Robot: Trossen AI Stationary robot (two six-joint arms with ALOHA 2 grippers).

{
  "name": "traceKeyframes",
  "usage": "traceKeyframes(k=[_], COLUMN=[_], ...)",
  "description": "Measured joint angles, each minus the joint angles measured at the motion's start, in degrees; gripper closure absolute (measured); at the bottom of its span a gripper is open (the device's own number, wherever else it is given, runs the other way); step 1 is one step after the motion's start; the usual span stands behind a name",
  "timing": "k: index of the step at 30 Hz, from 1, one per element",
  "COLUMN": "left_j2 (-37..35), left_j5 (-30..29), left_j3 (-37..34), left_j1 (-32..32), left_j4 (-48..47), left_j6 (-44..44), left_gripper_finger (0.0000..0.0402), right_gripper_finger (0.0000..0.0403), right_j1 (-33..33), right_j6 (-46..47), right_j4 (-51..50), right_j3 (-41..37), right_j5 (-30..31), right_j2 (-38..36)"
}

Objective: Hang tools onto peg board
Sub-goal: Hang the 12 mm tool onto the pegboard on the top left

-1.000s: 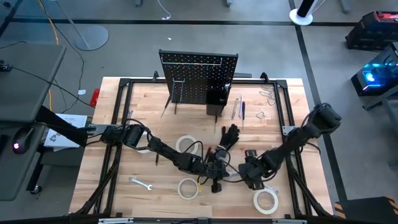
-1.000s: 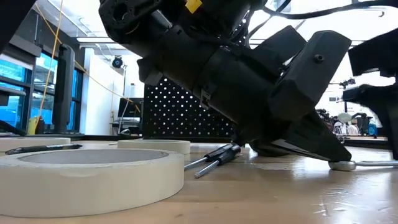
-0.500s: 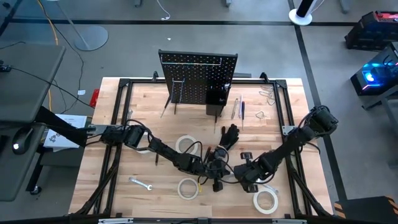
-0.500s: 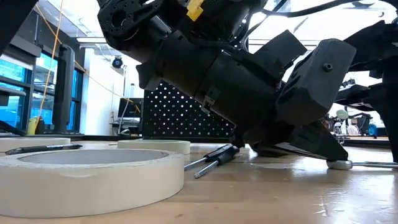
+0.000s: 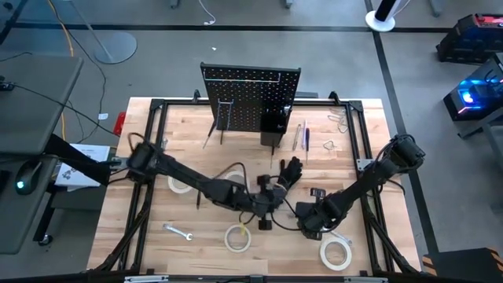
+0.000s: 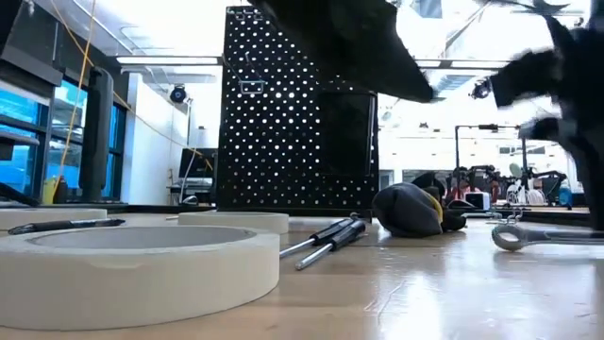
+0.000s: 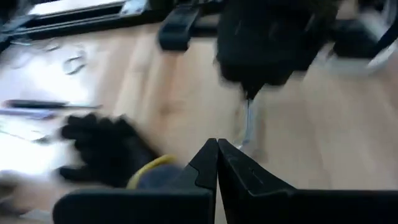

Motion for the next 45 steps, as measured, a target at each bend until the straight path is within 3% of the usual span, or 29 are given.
traceKeyframes(k=[8,12,17,20,24,29,32,38,45], left_j2=[-13.7,-18.1,-19.5,-18.3,-13.3,-4.8,2.1,11.6,16.7], left_j5=[-2.9,-3.6,-3.2,-0.5,1.9,11.0,17.4,23.5,22.1], left_j3=[0.0,-3.3,-14.7,-21.1,-24.9,-18.7,-11.8,1.1,5.1], left_j1=[-0.6,-2.0,-3.9,-4.2,-2.1,2.5,4.1,5.2,5.7], left_j4=[-19.9,-20.7,-7.3,9.3,24.1,27.0,23.4,16.4,12.5], left_j6=[-1.8,-6.8,-16.3,-19.9,-24.6,-24.8,-21.8,-17.7,-17.7], left_gripper_finger=[0.0401,0.0401,0.0401,0.0401,0.0401,0.0401,0.0401,0.0401,0.0401], right_gripper_finger=[0.0399,0.04,0.0401,0.0401,0.0402,0.0402,0.0402,0.0403,0.0403], right_j1=[0.3,0.3,0.9,3.2,7.8,13.5,14.5,14.4,14.4], right_j6=[2.8,3.3,11.5,18.2,33.6,58.8,67.1,70.5,69.1], right_j4=[-2.5,-2.7,-4.5,-3.0,-3.0,4.1,8.8,14.6,14.3], right_j3=[7.6,9.8,8.8,6.7,1.3,-9.0,-13.8,-17.8,-15.4], right_j5=[3.7,4.7,3.2,2.2,0.8,7.7,9.3,9.5,11.8], right_j2=[-0.9,-2.2,-4.1,-7.3,-12.8,-19.2,-20.7,-20.5,-20.7])
